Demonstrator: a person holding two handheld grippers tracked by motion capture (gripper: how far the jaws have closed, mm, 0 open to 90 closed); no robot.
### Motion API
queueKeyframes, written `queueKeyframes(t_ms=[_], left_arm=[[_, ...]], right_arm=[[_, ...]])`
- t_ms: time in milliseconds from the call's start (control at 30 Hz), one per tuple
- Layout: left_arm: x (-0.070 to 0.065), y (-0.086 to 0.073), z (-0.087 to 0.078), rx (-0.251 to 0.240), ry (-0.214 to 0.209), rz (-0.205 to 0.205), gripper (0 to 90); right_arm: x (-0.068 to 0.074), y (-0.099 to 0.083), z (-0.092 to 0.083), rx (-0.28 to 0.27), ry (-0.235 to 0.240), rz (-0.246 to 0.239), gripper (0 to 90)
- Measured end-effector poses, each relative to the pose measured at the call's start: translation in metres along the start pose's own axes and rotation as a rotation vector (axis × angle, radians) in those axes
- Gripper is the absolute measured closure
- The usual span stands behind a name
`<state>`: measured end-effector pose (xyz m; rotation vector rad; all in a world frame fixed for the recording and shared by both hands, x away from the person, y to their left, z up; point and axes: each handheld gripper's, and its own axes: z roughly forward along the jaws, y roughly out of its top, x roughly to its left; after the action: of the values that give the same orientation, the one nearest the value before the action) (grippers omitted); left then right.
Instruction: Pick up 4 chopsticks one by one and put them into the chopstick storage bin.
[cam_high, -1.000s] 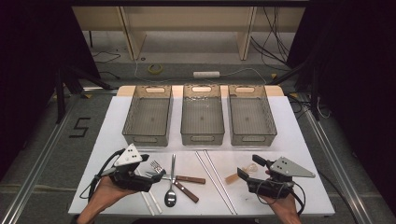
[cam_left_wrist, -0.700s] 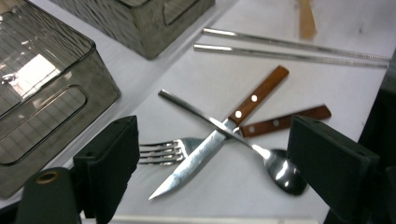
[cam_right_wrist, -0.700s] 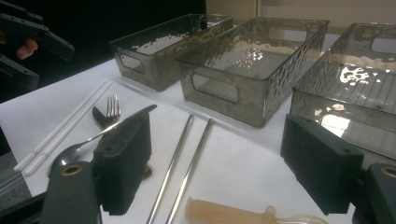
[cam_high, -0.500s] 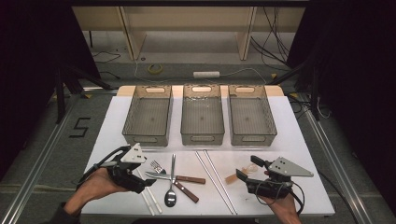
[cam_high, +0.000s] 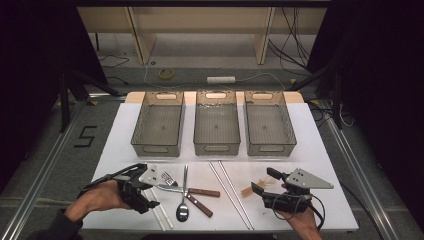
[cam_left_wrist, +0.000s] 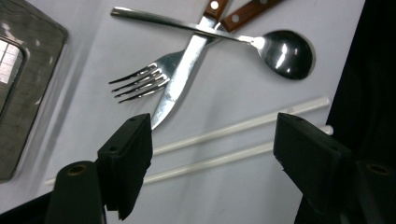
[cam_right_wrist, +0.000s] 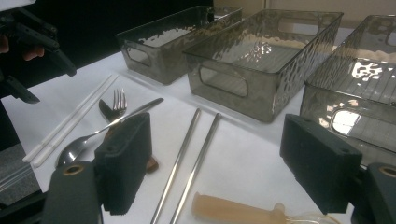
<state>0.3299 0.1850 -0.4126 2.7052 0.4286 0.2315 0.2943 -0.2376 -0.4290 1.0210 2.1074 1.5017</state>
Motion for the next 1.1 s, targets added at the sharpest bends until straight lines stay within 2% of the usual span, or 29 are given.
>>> queueKeyframes(t_ms=[100,133,333,433,500,700,733,800,1100], left_arm=[[0.002,-0.002,0.002,0.022,-0.006,0.021,29.4],[0.002,-0.004,0.005,0.046,-0.001,0.037,29.5],[0.001,-0.007,0.011,0.098,-0.014,0.058,31.8],[0.001,-0.010,0.019,0.118,-0.028,0.057,35.7],[0.001,-0.011,0.020,0.126,-0.027,0.059,37.3],[0.002,-0.013,0.024,0.143,-0.024,0.109,42.3],[0.003,-0.013,0.025,0.161,-0.024,0.127,42.7],[0.004,-0.014,0.026,0.166,-0.031,0.124,43.4],[0.006,-0.015,0.033,0.184,-0.051,0.174,48.3]], right_arm=[[0.000,0.000,0.000,0.000,0.001,0.000,26.2],[0.000,0.000,0.000,0.001,0.002,0.001,26.2],[0.000,0.000,0.000,0.004,0.005,0.000,26.3],[0.001,0.000,0.001,0.007,0.008,-0.004,26.3],[0.001,0.000,0.001,0.007,0.009,-0.003,26.3],[0.001,0.000,0.001,0.006,0.012,-0.002,26.3],[0.001,0.000,0.001,0.006,0.014,-0.003,26.3],[0.001,0.000,0.001,0.009,0.014,-0.003,26.3],[0.001,-0.001,0.002,0.014,0.017,-0.002,26.5]])
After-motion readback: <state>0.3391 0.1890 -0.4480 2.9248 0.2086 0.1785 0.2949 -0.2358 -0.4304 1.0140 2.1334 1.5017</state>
